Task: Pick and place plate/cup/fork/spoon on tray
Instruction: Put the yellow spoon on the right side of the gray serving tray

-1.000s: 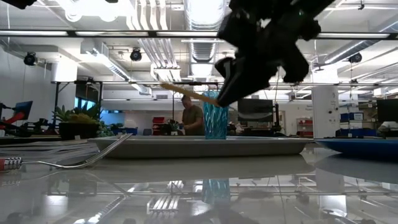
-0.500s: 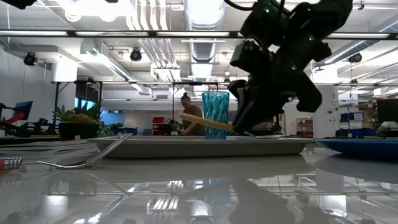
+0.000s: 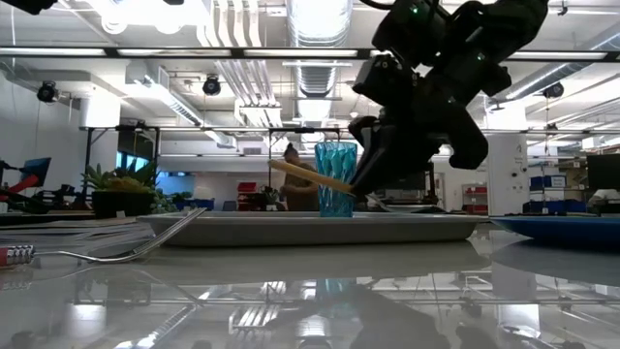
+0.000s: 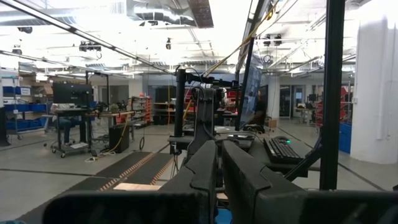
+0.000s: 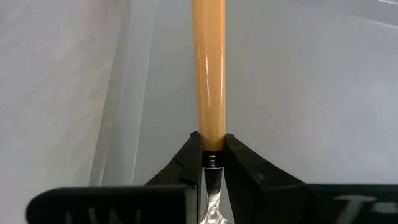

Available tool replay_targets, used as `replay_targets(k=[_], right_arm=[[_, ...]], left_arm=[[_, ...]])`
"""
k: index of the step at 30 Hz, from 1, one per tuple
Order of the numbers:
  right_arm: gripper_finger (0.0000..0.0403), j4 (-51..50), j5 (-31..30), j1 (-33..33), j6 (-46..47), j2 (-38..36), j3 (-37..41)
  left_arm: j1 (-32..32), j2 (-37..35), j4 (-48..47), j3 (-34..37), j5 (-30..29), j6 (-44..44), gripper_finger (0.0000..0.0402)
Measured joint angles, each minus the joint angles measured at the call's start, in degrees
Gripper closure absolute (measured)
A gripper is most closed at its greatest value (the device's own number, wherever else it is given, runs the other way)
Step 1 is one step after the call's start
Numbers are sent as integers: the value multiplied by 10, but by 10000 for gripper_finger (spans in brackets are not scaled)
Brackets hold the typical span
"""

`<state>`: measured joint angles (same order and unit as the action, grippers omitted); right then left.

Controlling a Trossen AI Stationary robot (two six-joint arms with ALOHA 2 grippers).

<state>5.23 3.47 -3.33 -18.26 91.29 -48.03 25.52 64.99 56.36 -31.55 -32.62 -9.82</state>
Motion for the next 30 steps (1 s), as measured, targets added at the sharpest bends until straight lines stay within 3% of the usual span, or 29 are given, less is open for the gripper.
replay_targets(k=[8, 19, 30], right_arm=[[370, -12, 25, 0, -3, 55, -57], [370, -173, 30, 4, -33, 145, -201], [358, -186, 30, 7, -8, 155, -205]], left_arm=[[0, 0, 1, 0, 0, -1, 391], [0, 0, -2, 1, 0, 4, 391], [0, 0, -4, 1, 0, 5, 391]])
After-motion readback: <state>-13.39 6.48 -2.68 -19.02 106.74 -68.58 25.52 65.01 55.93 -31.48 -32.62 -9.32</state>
